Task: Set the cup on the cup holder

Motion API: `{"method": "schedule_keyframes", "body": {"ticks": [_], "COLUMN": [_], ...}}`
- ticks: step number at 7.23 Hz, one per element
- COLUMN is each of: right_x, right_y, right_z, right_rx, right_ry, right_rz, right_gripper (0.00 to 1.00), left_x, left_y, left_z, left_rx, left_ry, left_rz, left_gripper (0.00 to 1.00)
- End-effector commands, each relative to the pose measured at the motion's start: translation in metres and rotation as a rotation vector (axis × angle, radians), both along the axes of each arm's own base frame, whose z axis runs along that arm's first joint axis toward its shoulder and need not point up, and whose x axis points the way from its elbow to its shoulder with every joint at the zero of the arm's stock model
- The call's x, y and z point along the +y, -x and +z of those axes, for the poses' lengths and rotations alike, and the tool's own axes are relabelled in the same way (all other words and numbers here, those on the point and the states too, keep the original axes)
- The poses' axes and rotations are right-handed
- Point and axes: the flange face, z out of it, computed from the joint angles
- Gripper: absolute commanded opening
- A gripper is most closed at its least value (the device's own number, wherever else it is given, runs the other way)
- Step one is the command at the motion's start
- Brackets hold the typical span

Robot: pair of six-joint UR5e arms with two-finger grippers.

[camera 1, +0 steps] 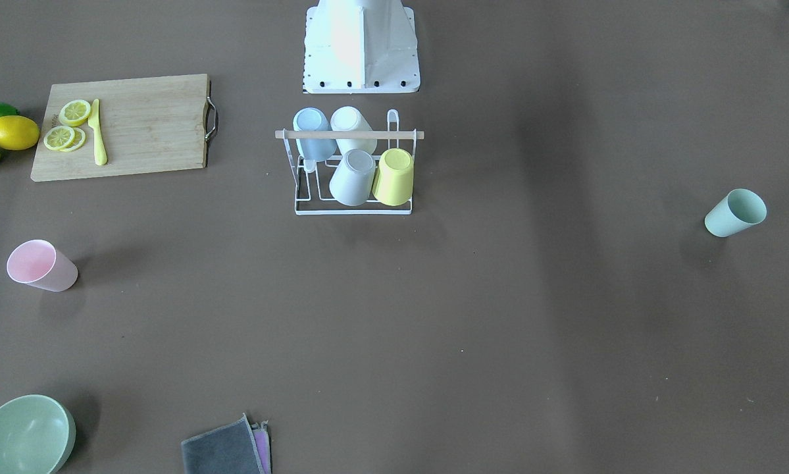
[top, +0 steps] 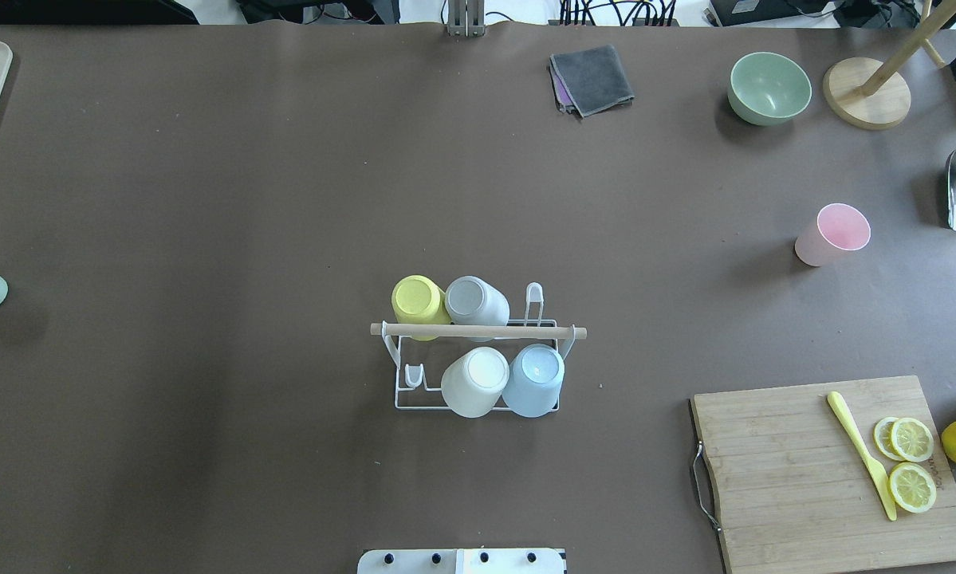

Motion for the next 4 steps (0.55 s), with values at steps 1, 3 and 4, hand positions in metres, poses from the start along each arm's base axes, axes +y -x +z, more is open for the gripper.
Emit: {"method": "schedule_keyframes", "body": {"ticks": [1,3,4], "right_x": [0.0001,0.0002,0.0002], "right_y": [0.0,0.0,0.0], "right_z": [0.0,0.0008,0.0008], "right_rx": [0.0,0.0,0.0], "right_ry": [0.0,0.002,0.002], "right_rz": [0.0,0.0,0.0], "right_gripper": [1.0,1.0,1.0], "left_x": [-0.0029,-0.0026,-0.0041], "left_y": [0.0004,0.0004,0.0012], "left_z": [-0.0038,0.0007,-0.0068], "left_rx": [-0.006,-0.006,-0.01], "left_ry": [-0.046,-0.05,-0.069], "left_rz": [-0.001,0.001,0.001], "left_gripper": [0.99,0.99,0.99]}}
